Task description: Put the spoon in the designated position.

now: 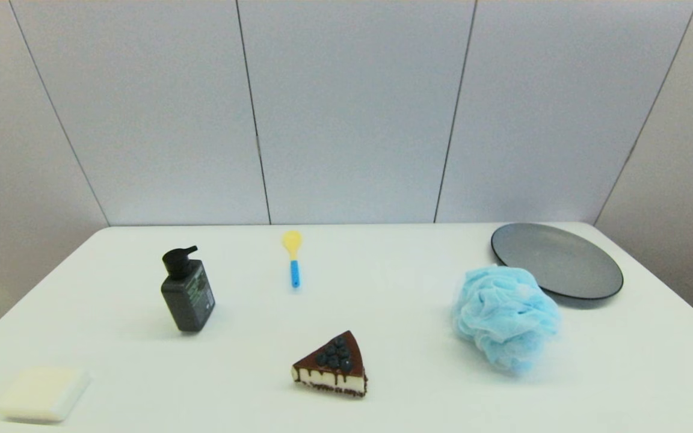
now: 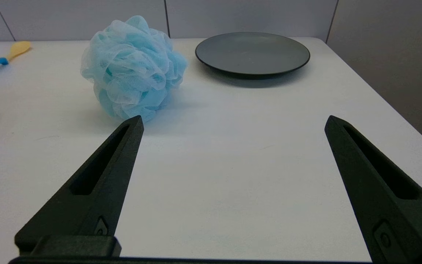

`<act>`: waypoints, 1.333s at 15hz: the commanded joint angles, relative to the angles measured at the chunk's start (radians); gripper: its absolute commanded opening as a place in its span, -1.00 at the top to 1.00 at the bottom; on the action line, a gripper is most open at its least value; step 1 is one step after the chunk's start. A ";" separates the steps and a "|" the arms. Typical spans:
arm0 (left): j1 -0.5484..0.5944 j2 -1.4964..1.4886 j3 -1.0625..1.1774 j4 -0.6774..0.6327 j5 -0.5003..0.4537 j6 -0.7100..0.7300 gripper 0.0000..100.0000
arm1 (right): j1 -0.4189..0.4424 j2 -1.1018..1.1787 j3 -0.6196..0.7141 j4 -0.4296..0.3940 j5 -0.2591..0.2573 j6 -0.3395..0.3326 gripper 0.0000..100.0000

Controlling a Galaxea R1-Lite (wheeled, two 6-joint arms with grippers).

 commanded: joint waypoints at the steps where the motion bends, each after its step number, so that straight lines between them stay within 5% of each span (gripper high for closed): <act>1: 0.000 0.001 0.000 0.000 0.000 0.000 -1.00 | 0.000 0.000 0.002 -0.001 0.000 0.002 -1.00; 15: 0.003 0.018 -0.003 0.010 0.000 0.001 -1.00 | 0.000 0.000 0.002 -0.001 0.000 -0.001 -1.00; 20: 0.002 0.494 -0.181 -0.160 -0.026 0.001 -1.00 | 0.000 0.000 0.002 -0.001 0.000 -0.001 -1.00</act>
